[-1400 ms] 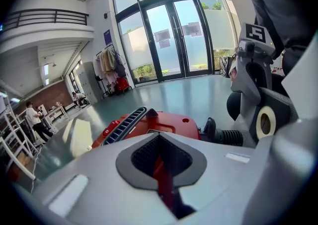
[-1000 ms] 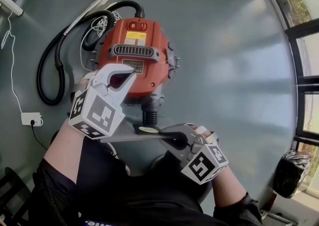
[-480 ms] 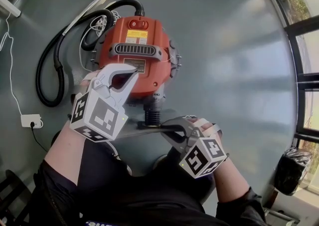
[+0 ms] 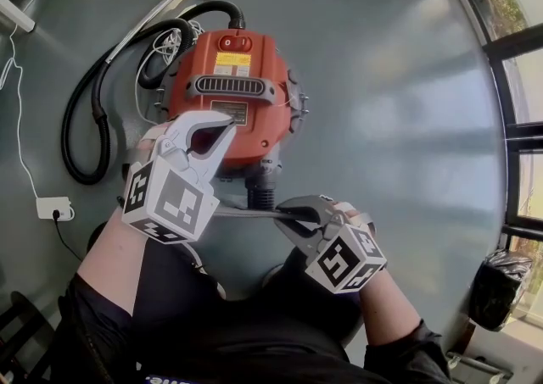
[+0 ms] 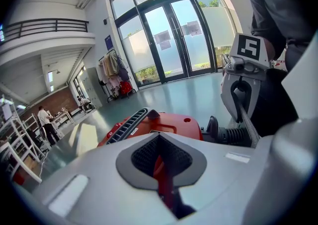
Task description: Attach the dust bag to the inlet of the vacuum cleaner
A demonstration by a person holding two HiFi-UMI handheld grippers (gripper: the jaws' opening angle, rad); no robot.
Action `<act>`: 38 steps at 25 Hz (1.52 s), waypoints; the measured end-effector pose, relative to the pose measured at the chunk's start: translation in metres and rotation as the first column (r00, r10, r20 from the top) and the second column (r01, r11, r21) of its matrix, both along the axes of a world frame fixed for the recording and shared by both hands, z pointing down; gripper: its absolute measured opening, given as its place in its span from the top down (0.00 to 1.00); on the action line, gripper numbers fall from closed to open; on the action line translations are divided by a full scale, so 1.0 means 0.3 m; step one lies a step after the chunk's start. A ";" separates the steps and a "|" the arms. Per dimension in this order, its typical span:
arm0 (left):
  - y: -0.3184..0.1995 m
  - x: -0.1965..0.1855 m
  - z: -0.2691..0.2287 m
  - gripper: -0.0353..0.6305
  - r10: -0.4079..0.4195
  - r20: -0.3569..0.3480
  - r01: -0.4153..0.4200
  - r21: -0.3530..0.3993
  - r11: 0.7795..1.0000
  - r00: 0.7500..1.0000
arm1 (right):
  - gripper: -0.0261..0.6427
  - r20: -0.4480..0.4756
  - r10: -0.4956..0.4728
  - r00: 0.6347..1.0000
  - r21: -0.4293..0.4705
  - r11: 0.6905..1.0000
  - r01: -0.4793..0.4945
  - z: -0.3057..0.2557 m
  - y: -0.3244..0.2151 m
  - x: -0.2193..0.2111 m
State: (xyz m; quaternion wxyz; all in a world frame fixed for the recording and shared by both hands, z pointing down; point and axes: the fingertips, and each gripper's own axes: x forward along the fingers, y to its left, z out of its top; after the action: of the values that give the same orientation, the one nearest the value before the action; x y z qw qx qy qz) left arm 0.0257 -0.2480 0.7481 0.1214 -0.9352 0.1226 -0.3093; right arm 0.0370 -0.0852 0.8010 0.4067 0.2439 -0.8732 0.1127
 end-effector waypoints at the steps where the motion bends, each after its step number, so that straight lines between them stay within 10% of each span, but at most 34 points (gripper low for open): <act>1: 0.000 0.000 -0.001 0.93 0.000 0.000 0.000 0.001 1.000 1.000 | 0.91 0.001 0.011 1.000 0.003 1.000 -0.011 0.000 -0.002 0.001; 38: 0.012 -0.006 -0.009 0.93 -0.004 -0.013 0.004 0.021 1.000 1.000 | 0.87 -0.060 0.040 0.997 0.001 0.999 -0.040 0.016 -0.060 0.006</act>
State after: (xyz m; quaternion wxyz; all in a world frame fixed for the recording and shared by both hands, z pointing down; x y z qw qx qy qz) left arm 0.0238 -0.2443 0.7454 0.1299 -0.9355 0.1286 -0.3023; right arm 0.0387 -0.1034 0.8057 0.4303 0.2647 -0.8555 0.1136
